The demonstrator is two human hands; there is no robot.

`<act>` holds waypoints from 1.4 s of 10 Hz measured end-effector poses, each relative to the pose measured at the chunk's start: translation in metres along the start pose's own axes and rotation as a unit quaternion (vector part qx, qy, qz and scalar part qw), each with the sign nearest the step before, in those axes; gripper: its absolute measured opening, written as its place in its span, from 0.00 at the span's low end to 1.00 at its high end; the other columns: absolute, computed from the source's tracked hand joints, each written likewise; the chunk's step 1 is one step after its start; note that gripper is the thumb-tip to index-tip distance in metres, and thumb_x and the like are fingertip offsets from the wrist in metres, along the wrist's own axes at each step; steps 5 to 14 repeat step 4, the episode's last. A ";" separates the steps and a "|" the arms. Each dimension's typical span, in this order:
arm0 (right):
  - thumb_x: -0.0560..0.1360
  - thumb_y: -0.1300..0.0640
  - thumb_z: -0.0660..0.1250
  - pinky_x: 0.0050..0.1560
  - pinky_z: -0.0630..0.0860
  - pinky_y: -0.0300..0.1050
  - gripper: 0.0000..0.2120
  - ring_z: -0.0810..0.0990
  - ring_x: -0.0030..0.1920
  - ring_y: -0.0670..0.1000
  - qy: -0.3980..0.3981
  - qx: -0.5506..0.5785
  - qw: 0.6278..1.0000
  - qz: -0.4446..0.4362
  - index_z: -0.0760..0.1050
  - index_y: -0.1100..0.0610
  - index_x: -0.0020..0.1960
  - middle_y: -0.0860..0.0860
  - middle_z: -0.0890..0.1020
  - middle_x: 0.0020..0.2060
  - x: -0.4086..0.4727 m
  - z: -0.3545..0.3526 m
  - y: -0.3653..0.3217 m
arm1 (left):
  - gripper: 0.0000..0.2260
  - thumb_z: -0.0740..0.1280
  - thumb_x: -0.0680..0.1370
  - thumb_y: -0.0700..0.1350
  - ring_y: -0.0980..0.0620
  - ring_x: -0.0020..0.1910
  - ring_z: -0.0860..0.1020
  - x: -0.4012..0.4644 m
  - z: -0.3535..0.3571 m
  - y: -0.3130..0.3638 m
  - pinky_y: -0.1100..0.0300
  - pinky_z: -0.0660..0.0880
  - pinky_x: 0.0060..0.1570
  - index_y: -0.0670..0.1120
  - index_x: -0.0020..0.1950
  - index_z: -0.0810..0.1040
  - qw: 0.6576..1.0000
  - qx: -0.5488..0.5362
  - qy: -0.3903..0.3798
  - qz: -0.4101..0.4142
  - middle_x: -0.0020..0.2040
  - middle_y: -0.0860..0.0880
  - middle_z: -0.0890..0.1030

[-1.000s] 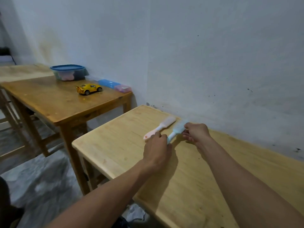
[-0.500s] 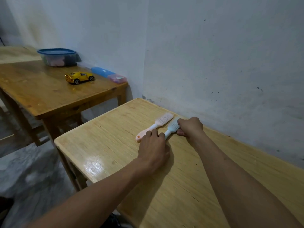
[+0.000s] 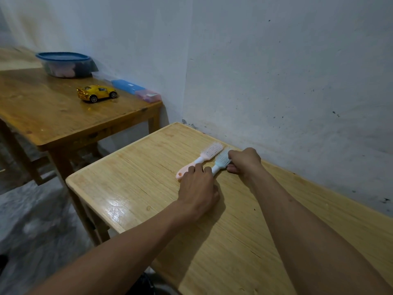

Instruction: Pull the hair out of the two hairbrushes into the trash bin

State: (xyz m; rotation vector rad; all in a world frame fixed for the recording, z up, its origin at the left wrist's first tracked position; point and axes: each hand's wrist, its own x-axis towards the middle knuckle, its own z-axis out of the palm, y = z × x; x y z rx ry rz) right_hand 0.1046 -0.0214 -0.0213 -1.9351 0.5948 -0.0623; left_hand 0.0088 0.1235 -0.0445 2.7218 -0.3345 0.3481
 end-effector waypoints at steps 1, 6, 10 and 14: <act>0.78 0.60 0.68 0.40 0.87 0.50 0.09 0.88 0.38 0.58 -0.001 -0.007 1.000 0.008 0.78 0.67 0.51 0.62 0.85 0.43 -0.004 0.000 -0.003 | 0.11 0.62 0.78 0.46 0.43 0.58 0.73 0.000 -0.002 -0.001 0.51 0.71 0.52 0.42 0.57 0.76 1.000 0.009 -0.005 -0.003 0.59 0.42 0.76; 0.77 0.57 0.68 0.39 0.86 0.51 0.11 0.84 0.31 0.55 0.007 0.005 1.000 -0.006 0.77 0.66 0.53 0.59 0.84 0.39 -0.026 -0.020 -0.006 | 0.20 0.66 0.77 0.50 0.46 0.57 0.74 -0.022 -0.006 -0.015 0.51 0.75 0.55 0.43 0.67 0.74 0.991 -0.051 0.104 0.059 0.62 0.43 0.77; 0.77 0.57 0.68 0.39 0.86 0.51 0.11 0.84 0.31 0.55 0.007 0.005 1.000 -0.006 0.77 0.66 0.53 0.59 0.84 0.39 -0.026 -0.020 -0.006 | 0.20 0.66 0.77 0.50 0.46 0.57 0.74 -0.022 -0.006 -0.015 0.51 0.75 0.55 0.43 0.67 0.74 0.991 -0.051 0.104 0.059 0.62 0.43 0.77; 0.77 0.57 0.68 0.39 0.86 0.51 0.11 0.84 0.31 0.55 0.007 0.005 1.000 -0.006 0.77 0.66 0.53 0.59 0.84 0.39 -0.026 -0.020 -0.006 | 0.20 0.66 0.77 0.50 0.46 0.57 0.74 -0.022 -0.006 -0.015 0.51 0.75 0.55 0.43 0.67 0.74 0.991 -0.051 0.104 0.059 0.62 0.43 0.77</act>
